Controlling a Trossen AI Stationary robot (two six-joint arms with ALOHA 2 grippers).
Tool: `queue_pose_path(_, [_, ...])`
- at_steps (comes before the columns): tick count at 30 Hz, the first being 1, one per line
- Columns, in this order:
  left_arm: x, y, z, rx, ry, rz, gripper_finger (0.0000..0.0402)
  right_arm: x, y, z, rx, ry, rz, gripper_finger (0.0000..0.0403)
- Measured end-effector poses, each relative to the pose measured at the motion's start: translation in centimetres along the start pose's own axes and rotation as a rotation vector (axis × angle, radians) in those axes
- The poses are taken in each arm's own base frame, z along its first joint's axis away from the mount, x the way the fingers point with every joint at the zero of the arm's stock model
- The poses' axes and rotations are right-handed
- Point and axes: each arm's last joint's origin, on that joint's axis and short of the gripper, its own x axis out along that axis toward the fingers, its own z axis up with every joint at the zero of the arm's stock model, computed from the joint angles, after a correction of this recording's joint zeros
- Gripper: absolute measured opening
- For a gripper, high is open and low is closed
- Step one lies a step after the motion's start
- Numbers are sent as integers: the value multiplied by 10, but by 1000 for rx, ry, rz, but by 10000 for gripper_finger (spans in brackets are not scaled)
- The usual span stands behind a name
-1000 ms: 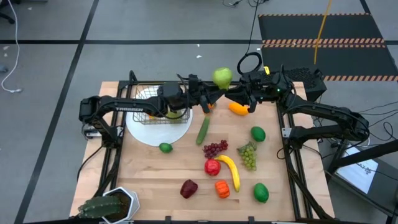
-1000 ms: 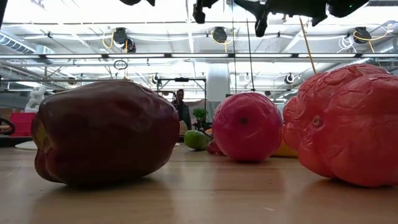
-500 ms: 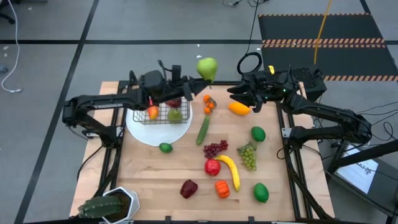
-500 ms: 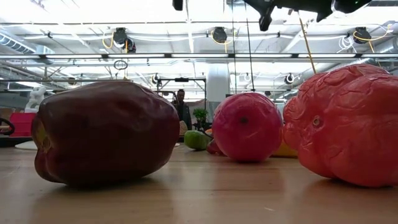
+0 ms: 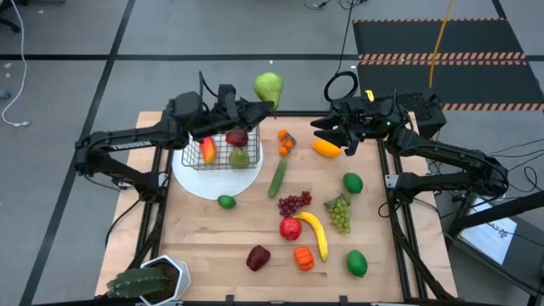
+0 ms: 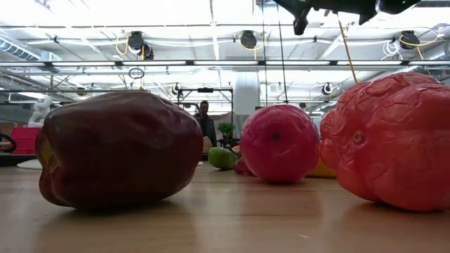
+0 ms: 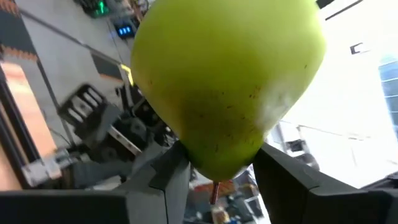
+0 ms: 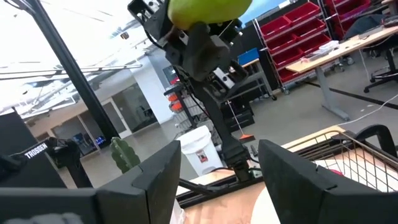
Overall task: Build produce basket
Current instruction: Put the pear into the wired basket
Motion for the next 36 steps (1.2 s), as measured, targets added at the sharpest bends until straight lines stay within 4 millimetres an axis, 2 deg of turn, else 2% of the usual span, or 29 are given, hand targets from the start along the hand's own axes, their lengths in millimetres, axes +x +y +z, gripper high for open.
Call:
queue_pose_path(7, [0, -1, -2, -46, 67, -18, 163, 0, 0, 0, -8, 1, 0, 210])
queue_pose_path(19, [-1, 6, -6, 167, 140, 22, 163, 0, 0, 0, -8, 1, 1, 210])
queue_pose_path(23, [-1, 6, -6, 341, 142, 9, 163, 0, 0, 0, -5, 1, 1, 210])
queue_pose_path(31, [-1, 6, -6, 889, 142, -25, 163, 0, 0, 0, 0, 1, 1, 210])
queue_pose_path(36, [-1, 6, -6, 1081, 131, -26, 163, 0, 0, 0, 72, -1, -2, 210])
